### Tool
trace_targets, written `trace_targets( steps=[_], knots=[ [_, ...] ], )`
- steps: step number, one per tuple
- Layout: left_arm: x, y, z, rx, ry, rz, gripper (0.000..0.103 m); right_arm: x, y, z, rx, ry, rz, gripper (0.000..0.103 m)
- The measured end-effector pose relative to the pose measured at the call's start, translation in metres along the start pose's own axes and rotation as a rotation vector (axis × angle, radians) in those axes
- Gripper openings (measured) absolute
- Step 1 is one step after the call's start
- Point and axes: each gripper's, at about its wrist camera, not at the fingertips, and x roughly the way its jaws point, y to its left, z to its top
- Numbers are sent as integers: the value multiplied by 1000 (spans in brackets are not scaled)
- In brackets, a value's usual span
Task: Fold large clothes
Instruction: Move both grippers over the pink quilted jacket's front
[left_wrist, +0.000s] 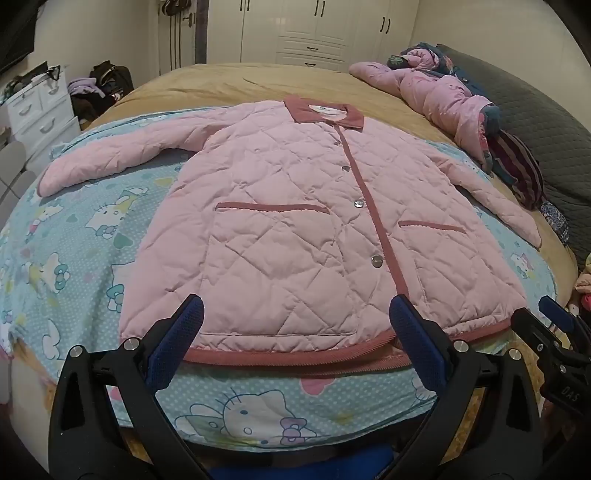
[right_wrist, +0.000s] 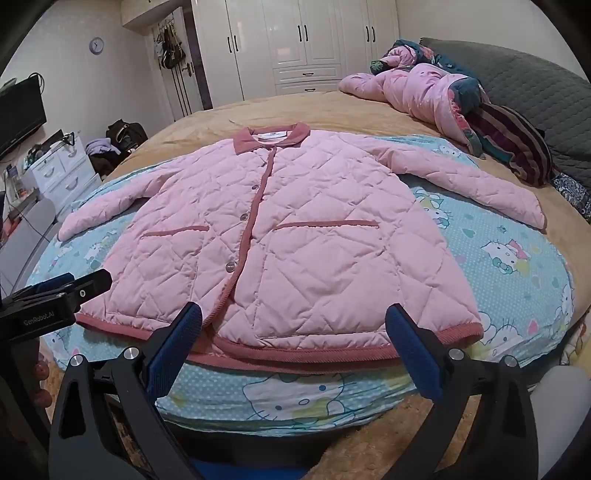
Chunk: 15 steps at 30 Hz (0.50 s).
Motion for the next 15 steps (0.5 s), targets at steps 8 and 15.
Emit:
trace_targets(
  steps=[8, 15],
  knots=[
    [1, 0, 0, 1, 0, -3, 94, 0, 1, 1, -2, -2, 1, 99],
    [2, -1, 0, 2, 2, -5, 94, 0, 3, 2, -3, -6, 2, 99]
  ],
)
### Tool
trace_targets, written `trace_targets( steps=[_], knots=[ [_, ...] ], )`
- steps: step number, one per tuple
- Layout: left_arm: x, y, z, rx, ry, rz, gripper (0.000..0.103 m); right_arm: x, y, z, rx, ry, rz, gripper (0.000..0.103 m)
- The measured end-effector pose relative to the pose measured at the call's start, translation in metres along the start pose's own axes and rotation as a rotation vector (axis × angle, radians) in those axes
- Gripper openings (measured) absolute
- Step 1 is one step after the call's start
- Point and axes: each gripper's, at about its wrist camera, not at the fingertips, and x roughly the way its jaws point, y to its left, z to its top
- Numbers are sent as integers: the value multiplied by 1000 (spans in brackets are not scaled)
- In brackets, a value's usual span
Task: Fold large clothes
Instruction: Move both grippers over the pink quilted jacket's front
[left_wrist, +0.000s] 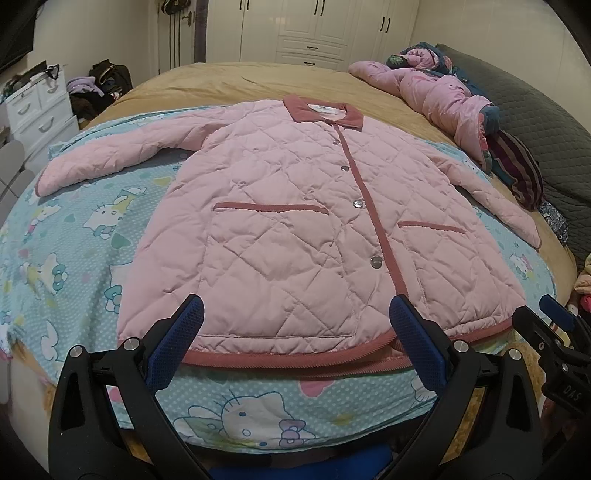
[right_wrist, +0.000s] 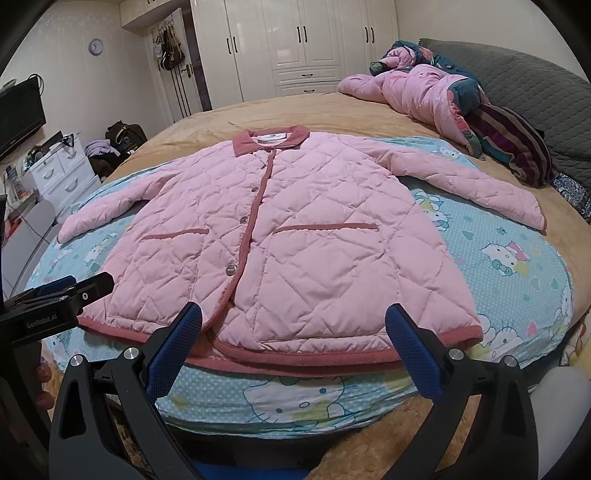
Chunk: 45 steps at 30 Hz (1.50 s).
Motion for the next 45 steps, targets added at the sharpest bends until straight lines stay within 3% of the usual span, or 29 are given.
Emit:
trace_targets(
  steps=[16, 20, 26, 36, 45],
  knots=[
    [17, 0, 5, -13, 26, -8, 94, 9, 0, 7, 6, 9, -4, 99],
    [22, 2, 16, -23, 30, -13, 94, 17, -2, 18, 17, 19, -9, 99],
    [29, 2, 40, -38, 29, -17, 94, 34, -5, 37, 49, 107, 0, 99],
    [43, -1, 81, -55, 20, -14, 94, 51, -1, 82, 3, 57, -32, 99],
    [62, -3, 112, -52, 30, -6, 94, 74, -2, 119, 12, 31, -7, 99]
  ],
)
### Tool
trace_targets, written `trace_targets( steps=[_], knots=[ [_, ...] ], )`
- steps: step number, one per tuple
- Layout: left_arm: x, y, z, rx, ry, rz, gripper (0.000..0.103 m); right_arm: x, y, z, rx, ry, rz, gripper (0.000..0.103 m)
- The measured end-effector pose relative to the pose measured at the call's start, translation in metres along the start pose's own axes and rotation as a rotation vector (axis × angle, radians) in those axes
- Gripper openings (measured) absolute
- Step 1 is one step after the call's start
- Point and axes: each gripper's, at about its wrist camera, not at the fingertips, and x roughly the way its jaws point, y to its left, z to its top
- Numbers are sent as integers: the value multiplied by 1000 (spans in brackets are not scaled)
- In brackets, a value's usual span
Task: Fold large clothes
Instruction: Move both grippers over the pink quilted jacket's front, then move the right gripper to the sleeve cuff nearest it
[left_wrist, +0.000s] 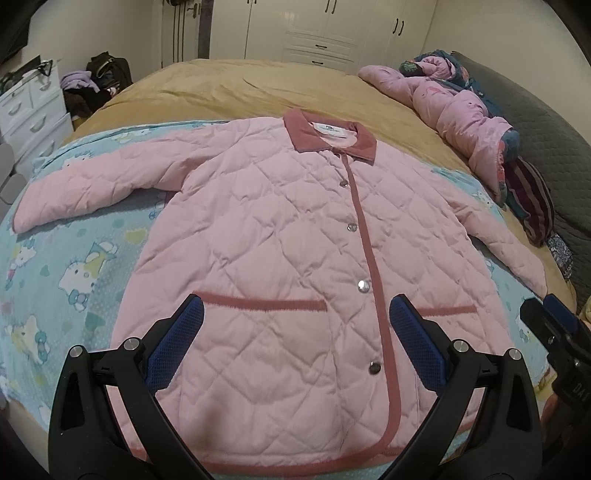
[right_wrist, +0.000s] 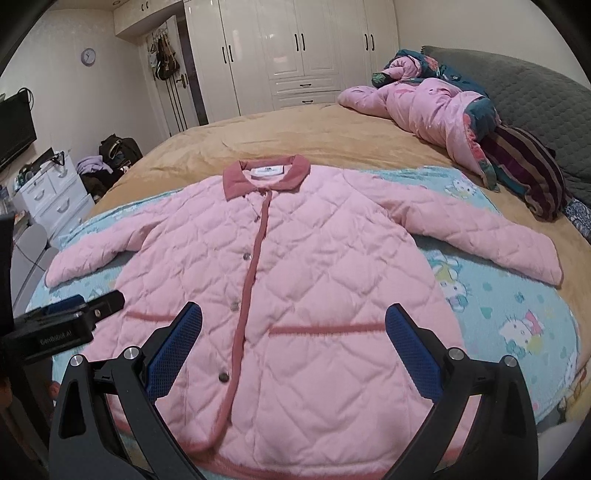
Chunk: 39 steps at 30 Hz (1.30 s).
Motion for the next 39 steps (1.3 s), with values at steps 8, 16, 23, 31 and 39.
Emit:
trace_targets(
  steps=[8, 16, 23, 31, 39],
  knots=[
    [15, -9, 29, 14, -8, -3, 94, 20, -6, 36, 18, -27, -1, 99],
    [37, -20, 59, 39, -3, -13, 94, 41, -26, 72, 79, -60, -14, 99],
    [62, -38, 85, 61, 17, -18, 94, 64, -48, 99, 125, -74, -38, 99],
    [94, -55, 108, 64, 36, -16, 94, 79, -77, 132, 158, -127, -59, 99],
    [123, -73, 121, 96, 40, 0, 94, 96, -123, 151, 221, -153, -133, 99]
  ],
)
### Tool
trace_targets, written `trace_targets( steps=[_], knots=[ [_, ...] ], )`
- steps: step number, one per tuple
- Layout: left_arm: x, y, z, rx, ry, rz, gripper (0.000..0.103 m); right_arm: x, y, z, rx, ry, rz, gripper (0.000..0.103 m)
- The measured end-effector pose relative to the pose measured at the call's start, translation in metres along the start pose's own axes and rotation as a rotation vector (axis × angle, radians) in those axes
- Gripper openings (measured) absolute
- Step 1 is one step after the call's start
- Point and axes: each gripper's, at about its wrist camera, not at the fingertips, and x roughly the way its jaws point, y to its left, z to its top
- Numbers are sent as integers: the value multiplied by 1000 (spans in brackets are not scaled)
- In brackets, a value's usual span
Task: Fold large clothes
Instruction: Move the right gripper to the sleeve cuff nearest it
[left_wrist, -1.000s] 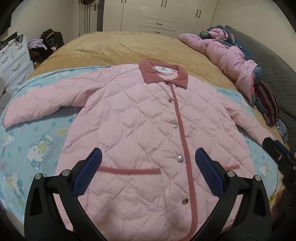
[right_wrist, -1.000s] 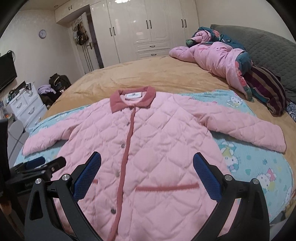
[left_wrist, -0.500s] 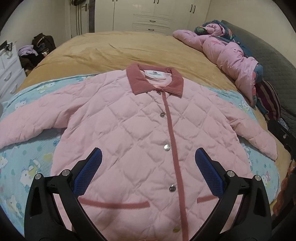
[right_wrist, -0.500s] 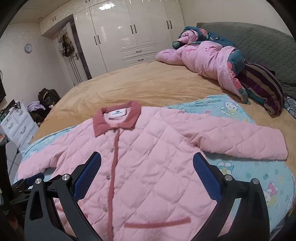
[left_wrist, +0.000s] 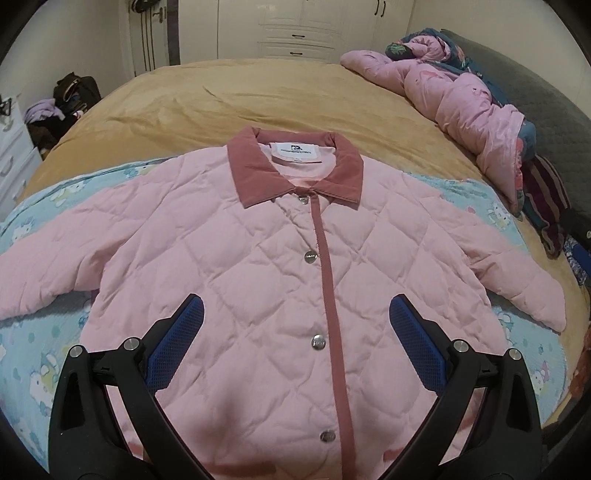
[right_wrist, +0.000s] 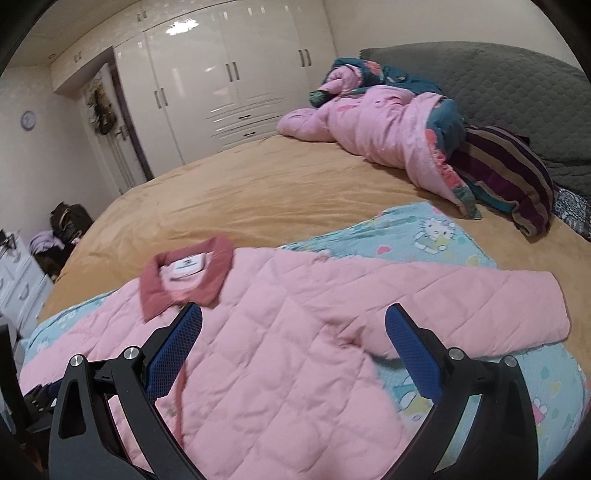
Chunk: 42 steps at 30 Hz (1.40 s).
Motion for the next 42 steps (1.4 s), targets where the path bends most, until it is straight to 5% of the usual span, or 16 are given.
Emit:
trace_targets(
  steps=[18, 36, 42],
  knots=[
    [66, -52, 25, 60, 31, 0, 94, 48, -145, -6, 274, 47, -211, 99],
    [117, -108, 38, 117, 47, -9, 94, 63, -303, -57, 740, 71, -389, 99],
    [129, -112, 38, 112, 60, 3, 94, 67, -350, -79, 901, 70, -388, 99]
  ],
)
